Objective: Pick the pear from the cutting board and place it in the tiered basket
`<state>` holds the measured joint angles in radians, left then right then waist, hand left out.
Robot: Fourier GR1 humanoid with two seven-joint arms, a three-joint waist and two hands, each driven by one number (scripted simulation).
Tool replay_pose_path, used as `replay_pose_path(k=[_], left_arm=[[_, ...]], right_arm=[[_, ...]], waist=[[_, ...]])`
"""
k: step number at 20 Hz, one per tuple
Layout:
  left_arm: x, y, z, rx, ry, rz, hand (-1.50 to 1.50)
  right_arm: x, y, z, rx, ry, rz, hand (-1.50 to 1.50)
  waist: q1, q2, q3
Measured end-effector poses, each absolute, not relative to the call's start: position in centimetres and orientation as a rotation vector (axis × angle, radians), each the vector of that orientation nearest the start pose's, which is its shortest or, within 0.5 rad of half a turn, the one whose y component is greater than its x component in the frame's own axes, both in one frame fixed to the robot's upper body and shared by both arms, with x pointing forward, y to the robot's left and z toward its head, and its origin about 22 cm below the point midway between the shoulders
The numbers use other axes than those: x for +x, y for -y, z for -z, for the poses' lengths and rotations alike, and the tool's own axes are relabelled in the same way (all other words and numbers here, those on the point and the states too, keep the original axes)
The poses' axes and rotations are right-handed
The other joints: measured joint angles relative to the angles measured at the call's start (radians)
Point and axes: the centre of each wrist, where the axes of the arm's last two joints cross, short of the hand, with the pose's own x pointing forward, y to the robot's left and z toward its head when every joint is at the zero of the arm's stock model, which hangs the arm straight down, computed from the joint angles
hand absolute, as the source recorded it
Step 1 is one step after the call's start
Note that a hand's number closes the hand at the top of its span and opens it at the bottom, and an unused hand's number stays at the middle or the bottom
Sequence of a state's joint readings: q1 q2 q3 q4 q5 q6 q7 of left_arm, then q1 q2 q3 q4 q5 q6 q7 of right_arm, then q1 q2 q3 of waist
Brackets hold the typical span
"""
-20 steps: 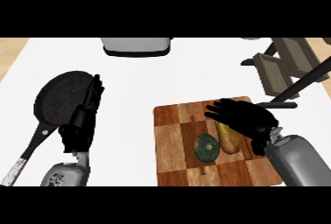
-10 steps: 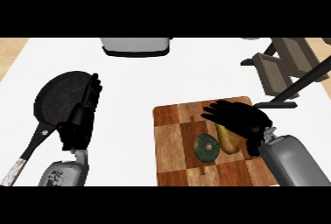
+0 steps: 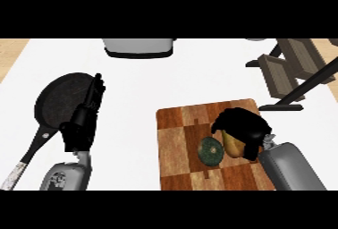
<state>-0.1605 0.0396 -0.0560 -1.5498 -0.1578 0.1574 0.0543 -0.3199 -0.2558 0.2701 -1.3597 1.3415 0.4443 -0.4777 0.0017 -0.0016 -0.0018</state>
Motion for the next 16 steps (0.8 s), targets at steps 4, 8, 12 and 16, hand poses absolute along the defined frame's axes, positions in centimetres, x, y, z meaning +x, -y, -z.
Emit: replay_pose_path(k=[4,8,12,16], left_arm=[[27.0,-20.2,-3.6,0.187,1.662,0.107,0.0],[27.1,-20.6,-2.8,0.192,1.657,0.105,0.0],[27.0,-20.7,-2.6,0.206,1.655,0.098,0.0],[26.9,-21.5,-2.4,0.227,1.64,0.082,0.0]], right_arm=[[30.9,20.5,-2.5,-0.521,1.42,-2.013,1.5],[31.2,20.7,-2.3,-0.58,1.455,-2.006,1.5],[32.1,21.6,-4.4,-0.761,1.225,-1.838,1.5],[32.8,22.5,-7.7,-0.934,0.983,-1.642,1.5]], waist=[[0.003,-0.003,-0.003],[-0.001,-0.004,-0.005],[-0.022,-0.008,-0.003],[-0.044,-0.016,-0.004]])
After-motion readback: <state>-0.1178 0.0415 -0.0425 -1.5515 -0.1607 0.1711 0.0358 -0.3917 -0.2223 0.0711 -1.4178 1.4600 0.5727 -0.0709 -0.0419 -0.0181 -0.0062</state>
